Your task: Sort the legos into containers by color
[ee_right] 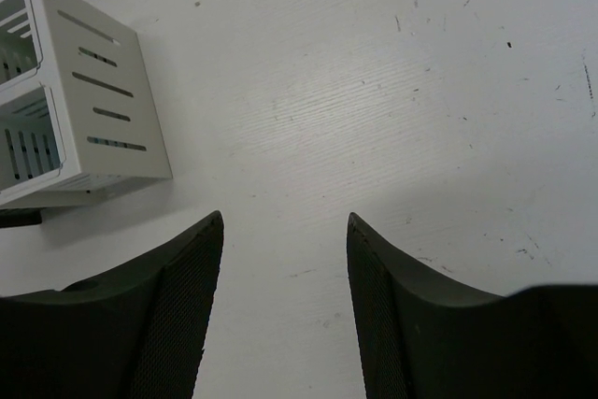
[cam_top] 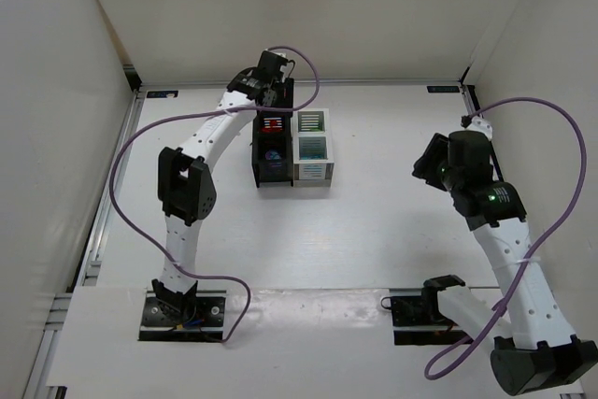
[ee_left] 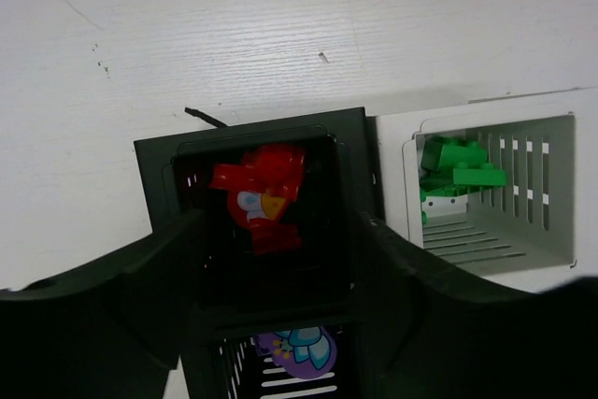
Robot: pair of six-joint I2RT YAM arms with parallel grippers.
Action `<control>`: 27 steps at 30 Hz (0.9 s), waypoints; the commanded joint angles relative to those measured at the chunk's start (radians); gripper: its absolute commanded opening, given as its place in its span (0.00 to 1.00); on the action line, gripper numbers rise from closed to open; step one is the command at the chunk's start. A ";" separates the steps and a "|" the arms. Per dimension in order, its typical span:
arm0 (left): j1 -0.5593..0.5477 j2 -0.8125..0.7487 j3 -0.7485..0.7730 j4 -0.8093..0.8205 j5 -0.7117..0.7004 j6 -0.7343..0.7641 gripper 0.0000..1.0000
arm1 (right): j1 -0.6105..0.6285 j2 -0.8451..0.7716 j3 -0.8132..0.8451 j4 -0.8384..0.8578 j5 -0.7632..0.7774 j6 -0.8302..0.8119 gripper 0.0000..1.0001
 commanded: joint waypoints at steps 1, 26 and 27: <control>0.005 -0.068 0.001 -0.010 0.017 0.000 0.78 | 0.026 0.001 0.020 0.029 0.054 0.000 0.59; -0.128 -1.410 -1.073 -0.263 -0.084 -0.396 1.00 | 0.314 -0.068 0.056 -0.155 0.165 0.127 0.90; -0.128 -1.430 -1.079 -0.280 -0.089 -0.413 1.00 | 0.328 -0.074 0.046 -0.160 0.163 0.141 0.90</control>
